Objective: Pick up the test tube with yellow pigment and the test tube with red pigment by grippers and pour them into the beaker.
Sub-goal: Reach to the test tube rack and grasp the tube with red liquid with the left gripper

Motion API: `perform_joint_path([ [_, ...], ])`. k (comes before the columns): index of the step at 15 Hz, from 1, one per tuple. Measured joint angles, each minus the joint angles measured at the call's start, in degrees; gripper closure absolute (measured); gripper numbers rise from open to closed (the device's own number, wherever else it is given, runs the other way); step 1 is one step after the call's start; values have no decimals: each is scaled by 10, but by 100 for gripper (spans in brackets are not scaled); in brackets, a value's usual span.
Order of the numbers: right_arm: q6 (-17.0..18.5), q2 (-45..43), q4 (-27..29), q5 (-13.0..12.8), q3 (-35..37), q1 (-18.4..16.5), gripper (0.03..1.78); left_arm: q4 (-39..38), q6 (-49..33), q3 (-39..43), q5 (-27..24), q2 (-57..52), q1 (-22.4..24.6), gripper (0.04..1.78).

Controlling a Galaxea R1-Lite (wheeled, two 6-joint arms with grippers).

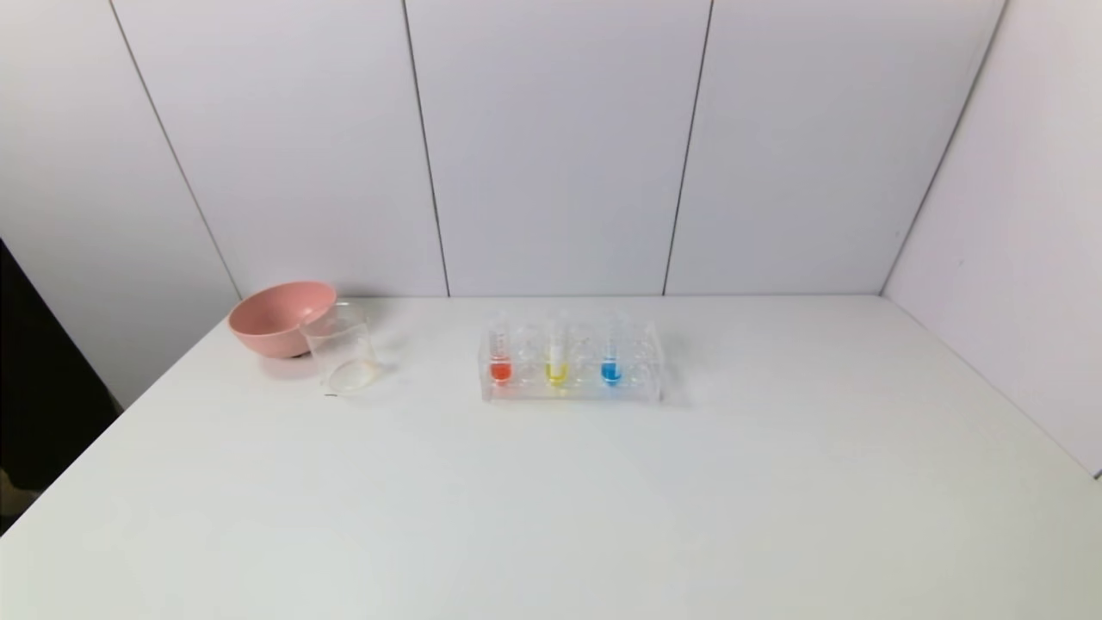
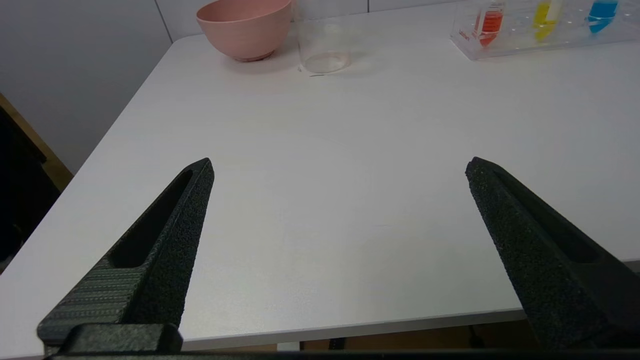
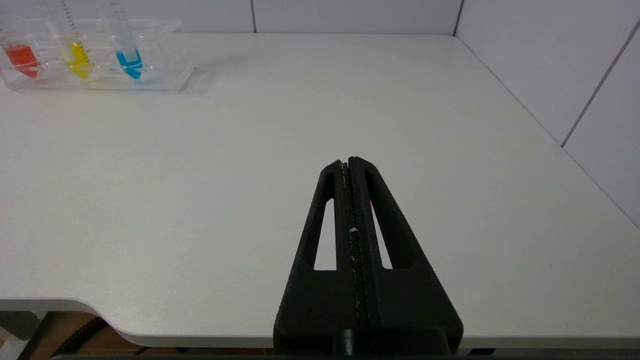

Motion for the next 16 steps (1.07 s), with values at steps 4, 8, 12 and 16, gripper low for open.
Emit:
perform_joint_path([
  [4,0,0,0,0,0,0,170,0,0,0,0,0,0,6],
  [8,0,0,0,0,0,0,170,0,0,0,0,0,0,6],
  [12,0,0,0,0,0,0,170,1,2,0,-1,0,0,6],
  [16,0,0,0,0,0,0,170,0,1,0,0,0,0,6],
])
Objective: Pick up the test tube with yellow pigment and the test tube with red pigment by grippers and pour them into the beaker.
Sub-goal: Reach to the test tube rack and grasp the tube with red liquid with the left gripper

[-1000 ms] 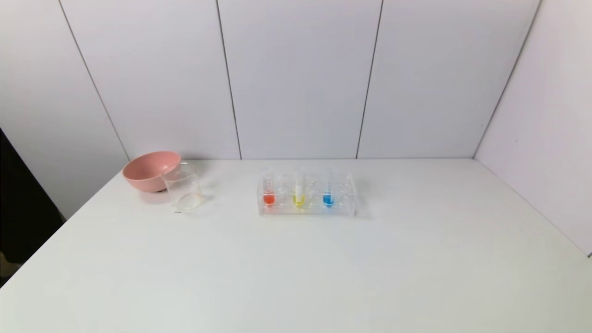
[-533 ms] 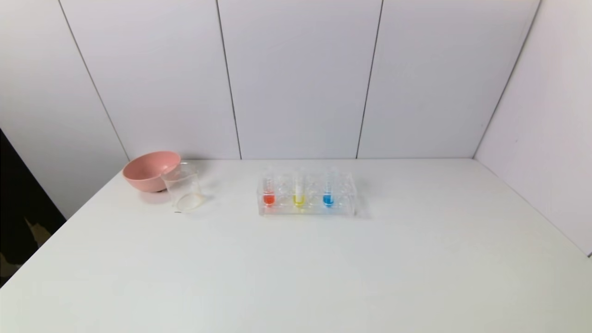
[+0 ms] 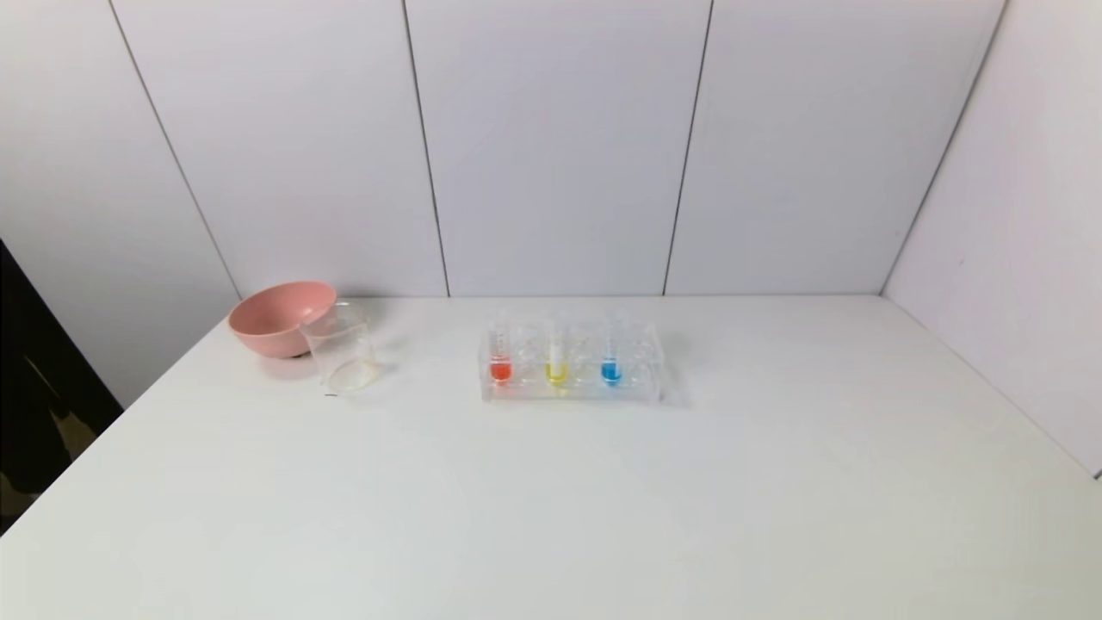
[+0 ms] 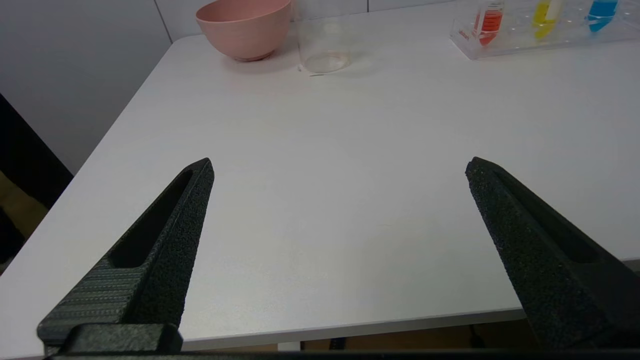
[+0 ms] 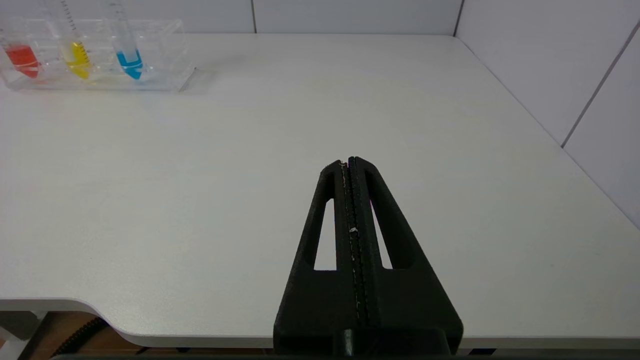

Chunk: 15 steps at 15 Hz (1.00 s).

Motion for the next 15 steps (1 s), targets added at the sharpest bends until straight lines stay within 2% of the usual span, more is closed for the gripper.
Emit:
perform_joint_path([
  [4,0,0,0,0,0,0,170,2,-12,-11,0,0,0,6],
  [9,0,0,0,0,0,0,170,68,-17,-122,-26,10,-1,6],
  [12,0,0,0,0,0,0,170,83,-26,-192,-48,72,-1,6],
  [15,0,0,0,0,0,0,170,68,-55,-267,-76,186,-1,6],
])
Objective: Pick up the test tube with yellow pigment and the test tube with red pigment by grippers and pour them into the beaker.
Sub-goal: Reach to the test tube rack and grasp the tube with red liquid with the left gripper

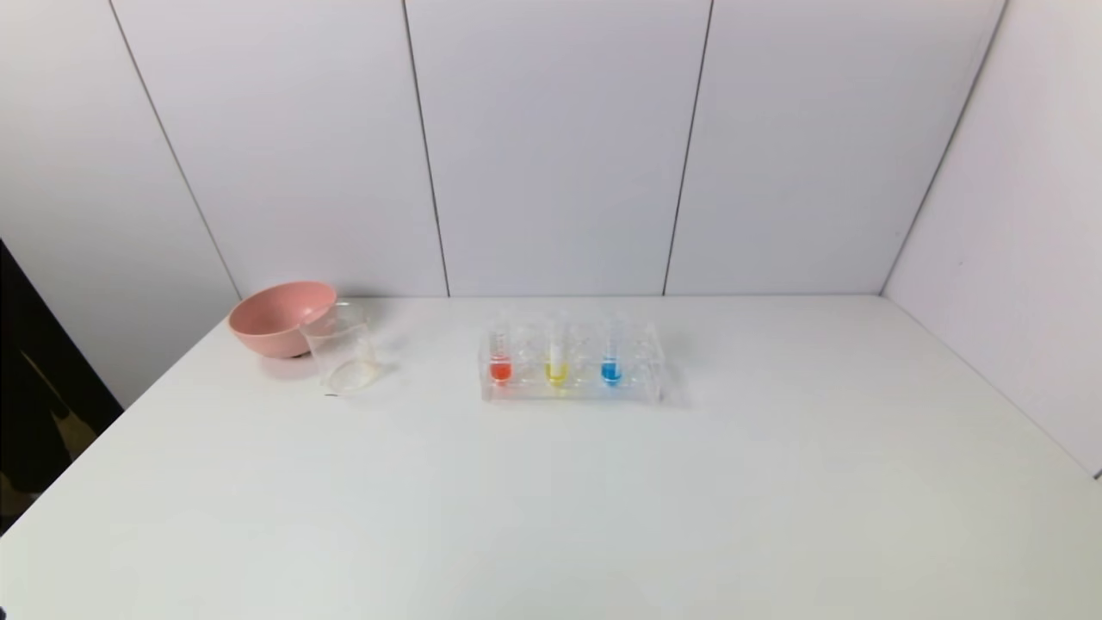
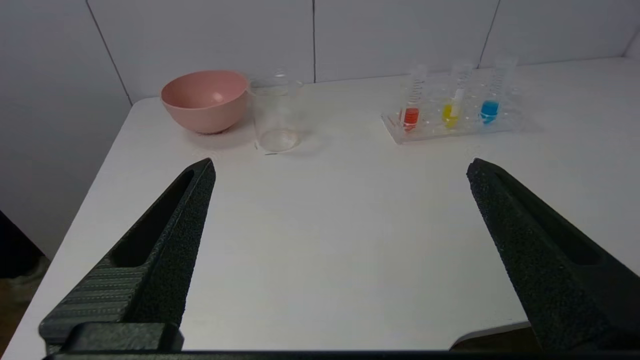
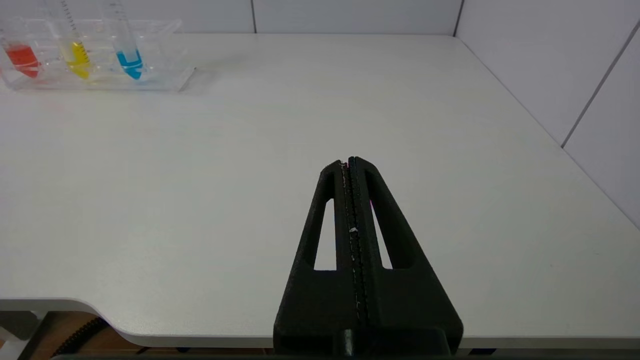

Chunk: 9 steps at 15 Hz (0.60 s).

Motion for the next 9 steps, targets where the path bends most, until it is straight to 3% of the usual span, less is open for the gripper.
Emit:
perform_joint_path([
  [9,0,0,0,0,0,0,170,-241,-14,-120,-6,394,-26,6],
])
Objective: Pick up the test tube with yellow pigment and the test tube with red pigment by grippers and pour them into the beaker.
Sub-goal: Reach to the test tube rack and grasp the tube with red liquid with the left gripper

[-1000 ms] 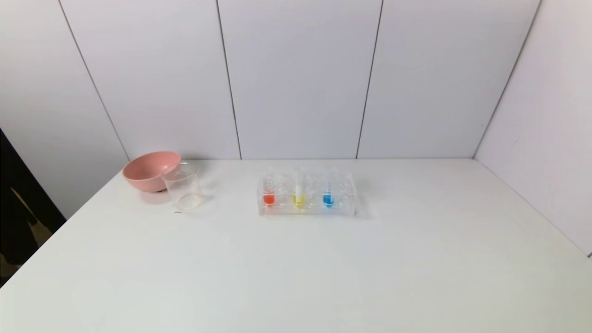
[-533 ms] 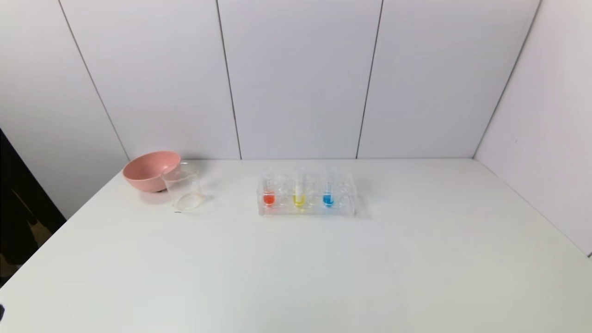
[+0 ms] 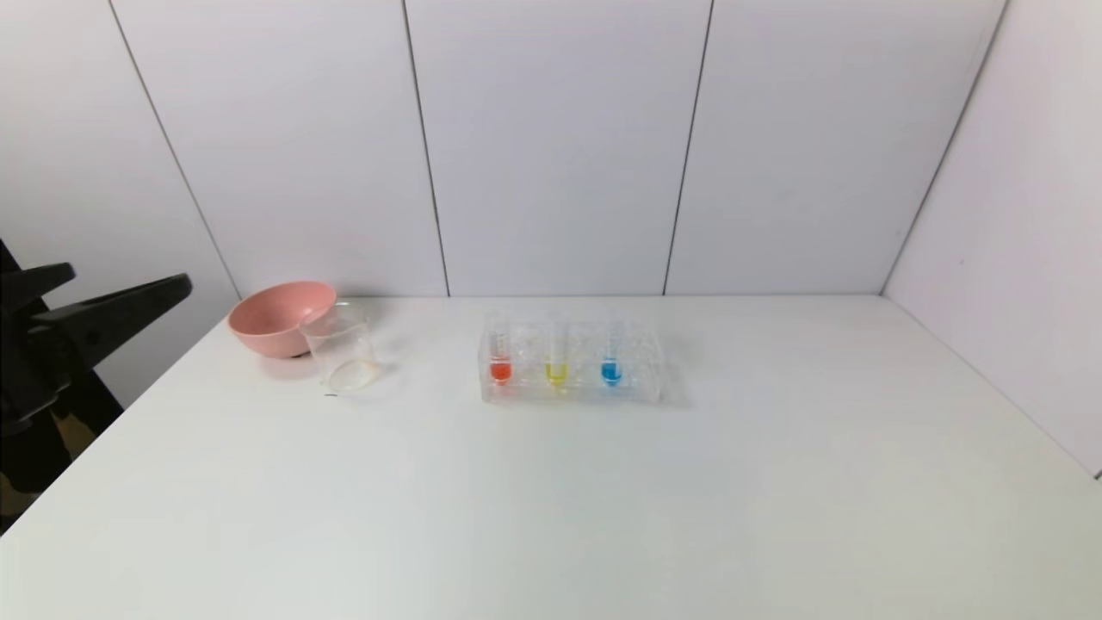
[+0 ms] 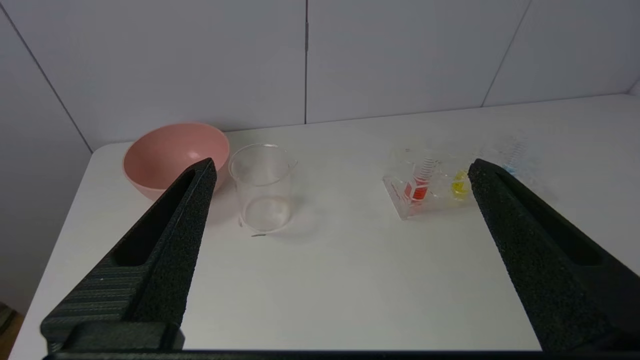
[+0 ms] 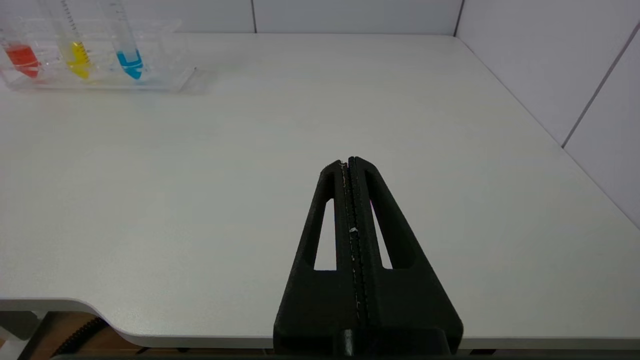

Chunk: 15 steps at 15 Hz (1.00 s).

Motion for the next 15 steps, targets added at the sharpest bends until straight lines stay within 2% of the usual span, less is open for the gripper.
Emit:
perform_joint_path([
  [4,0,0,0,0,0,0,170,-125,2,-12,42,149,-59,6],
  [6,0,0,0,0,0,0,170,-176,2,-13,33,204,-87,6],
  [9,0,0,0,0,0,0,170,-226,3,-14,-57,265,-102,6],
  [12,0,0,0,0,0,0,170,-239,23,-18,-181,306,-85,6],
  [15,0,0,0,0,0,0,170,-244,46,-36,-271,349,-73,6],
])
